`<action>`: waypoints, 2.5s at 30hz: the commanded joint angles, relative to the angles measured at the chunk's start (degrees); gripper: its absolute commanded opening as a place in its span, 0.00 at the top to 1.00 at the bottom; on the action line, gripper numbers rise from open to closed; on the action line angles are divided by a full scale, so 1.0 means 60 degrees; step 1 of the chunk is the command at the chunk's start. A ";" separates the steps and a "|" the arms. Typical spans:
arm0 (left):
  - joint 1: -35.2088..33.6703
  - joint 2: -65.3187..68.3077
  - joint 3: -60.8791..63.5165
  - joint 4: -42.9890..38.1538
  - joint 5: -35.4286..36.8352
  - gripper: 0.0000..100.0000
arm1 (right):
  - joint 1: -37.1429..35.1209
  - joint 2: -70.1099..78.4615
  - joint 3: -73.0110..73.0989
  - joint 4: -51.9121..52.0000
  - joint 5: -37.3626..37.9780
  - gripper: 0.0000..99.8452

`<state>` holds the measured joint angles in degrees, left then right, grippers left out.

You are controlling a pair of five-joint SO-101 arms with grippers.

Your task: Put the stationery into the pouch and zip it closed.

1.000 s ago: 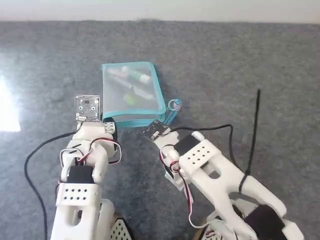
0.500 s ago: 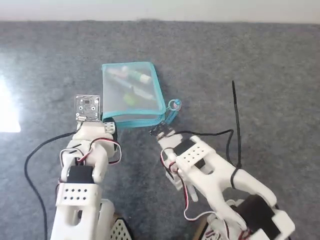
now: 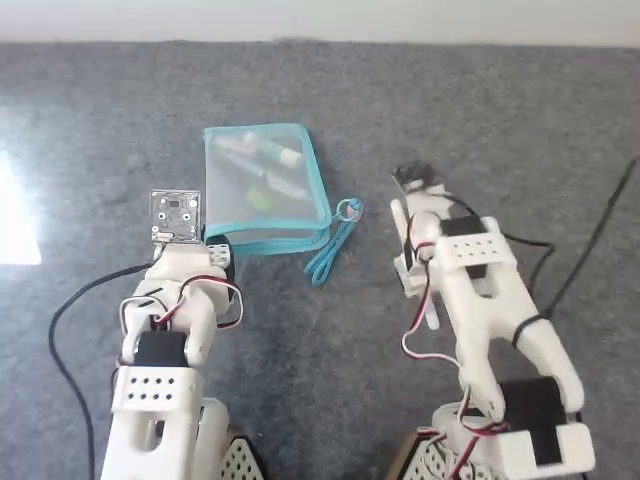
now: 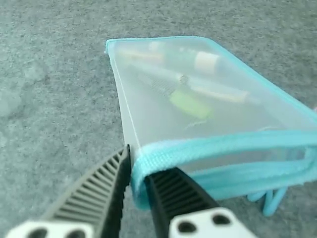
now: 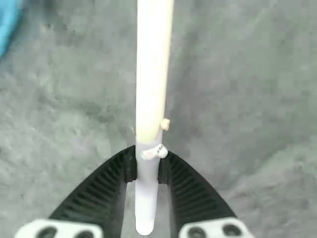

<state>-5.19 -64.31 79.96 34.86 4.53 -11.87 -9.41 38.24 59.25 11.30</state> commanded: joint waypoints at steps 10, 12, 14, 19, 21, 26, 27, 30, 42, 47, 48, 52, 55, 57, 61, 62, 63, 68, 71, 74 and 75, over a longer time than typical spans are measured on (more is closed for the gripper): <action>0.0000 -0.0088 -0.0535 -0.0132 -0.0029 0.99 | 0.0256 0.0916 -0.0850 0.0227 -0.0103 0.71; 0.0000 -0.0088 -0.0535 -0.0132 -0.0029 0.99 | 0.0256 0.0916 -0.0835 0.0256 -0.0103 0.73; -0.0015 -0.0088 -0.0535 -0.0132 -0.0044 0.99 | 0.0286 0.0916 -0.0821 0.0286 -0.0103 0.73; -0.0059 -0.0088 -0.0535 -0.0132 -0.0044 0.99 | 0.0110 0.0916 -0.0073 0.0403 0.0264 0.73; -0.0015 -0.0088 -0.0535 -0.0147 -0.0044 0.99 | 0.0066 0.1004 0.0249 0.0198 0.0278 0.73; 0.0000 -0.0088 -0.0535 -0.0147 -0.0044 0.99 | 0.0037 0.1018 0.0733 0.0154 0.0264 0.80; 0.0000 -0.0088 -0.0535 -0.0147 -0.0044 0.99 | 0.0037 0.1018 0.0777 0.0154 0.0264 0.84; 0.0000 -0.0088 -0.0535 -0.0132 -0.0044 0.99 | 0.0066 0.1004 0.0762 0.0154 0.0337 0.97; 0.0000 -0.0088 -0.0505 -0.0132 -0.0044 0.99 | 0.0564 -0.2850 -0.0103 0.3626 0.1714 0.99; 0.0396 -0.0117 -0.0315 -0.0176 -0.0044 0.99 | 0.0227 -0.6000 -0.0601 0.6073 0.2725 0.99; 0.0498 -0.0103 -0.0315 -0.0176 -0.0044 0.99 | 0.0095 -0.6527 -0.0791 0.6586 0.2872 0.99; 0.0615 -0.0088 -0.0300 -0.0176 -0.0029 0.99 | -0.0696 -0.8022 -0.1099 0.7304 0.2842 0.99; 0.0571 -0.0088 -0.0300 -0.0176 -0.0029 0.99 | -0.1092 -0.7934 -0.1158 0.7275 0.2725 0.99; 0.0557 -0.0088 -0.0300 -0.0176 -0.0029 0.99 | -0.1619 -0.7685 -0.1187 0.7216 0.2637 0.99; 0.0601 -0.0088 -0.0300 -0.0176 -0.0029 0.99 | -0.3026 -0.7084 -0.1729 0.7216 0.2007 0.99; 0.0601 -0.0088 -0.0300 -0.0176 -0.0029 0.99 | -0.3363 -0.6908 -0.1949 0.7216 0.1890 0.99; 0.0586 -0.0088 -0.0300 -0.0176 -0.0029 0.99 | -0.3656 -0.6674 -0.2168 0.7216 0.1744 0.99; 0.0557 -0.0088 -0.0300 -0.0176 -0.0029 0.99 | -0.4183 -0.5106 -0.3004 0.7158 0.1304 0.99; 0.0571 -0.0117 -0.0300 -0.0161 -0.0029 0.99 | -0.4168 -0.3993 -0.3458 0.6835 0.1289 0.99; 0.0571 -0.0132 -0.0300 -0.0147 -0.0029 0.99 | -0.4168 -0.2864 -0.4088 0.6454 0.1231 0.99; 0.0557 -0.0147 -0.0300 -0.0147 -0.0029 0.99 | -0.4154 -0.2484 -0.4337 0.6308 0.1070 0.99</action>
<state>-2.02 -64.31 79.96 34.86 4.44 -36.66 -29.45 17.93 99.43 19.56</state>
